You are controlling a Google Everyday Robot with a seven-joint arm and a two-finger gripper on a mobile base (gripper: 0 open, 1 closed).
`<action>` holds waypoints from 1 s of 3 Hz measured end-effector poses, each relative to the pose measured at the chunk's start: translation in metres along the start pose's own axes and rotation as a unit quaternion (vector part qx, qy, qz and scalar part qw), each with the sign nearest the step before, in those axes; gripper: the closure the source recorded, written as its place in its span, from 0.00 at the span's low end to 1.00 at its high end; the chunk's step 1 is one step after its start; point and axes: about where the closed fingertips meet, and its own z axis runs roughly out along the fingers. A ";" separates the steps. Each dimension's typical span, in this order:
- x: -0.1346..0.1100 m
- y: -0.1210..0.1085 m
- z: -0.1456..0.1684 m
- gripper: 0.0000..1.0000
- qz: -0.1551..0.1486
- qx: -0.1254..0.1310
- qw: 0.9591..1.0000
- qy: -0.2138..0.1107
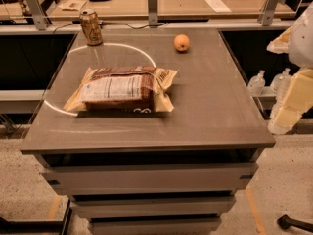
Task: Move orange can near orange
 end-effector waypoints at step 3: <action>-0.017 0.003 -0.016 0.00 0.128 0.035 0.991 -0.020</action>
Offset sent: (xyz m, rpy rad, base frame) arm -0.0065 -0.0032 0.0270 0.1299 -0.0493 -0.3834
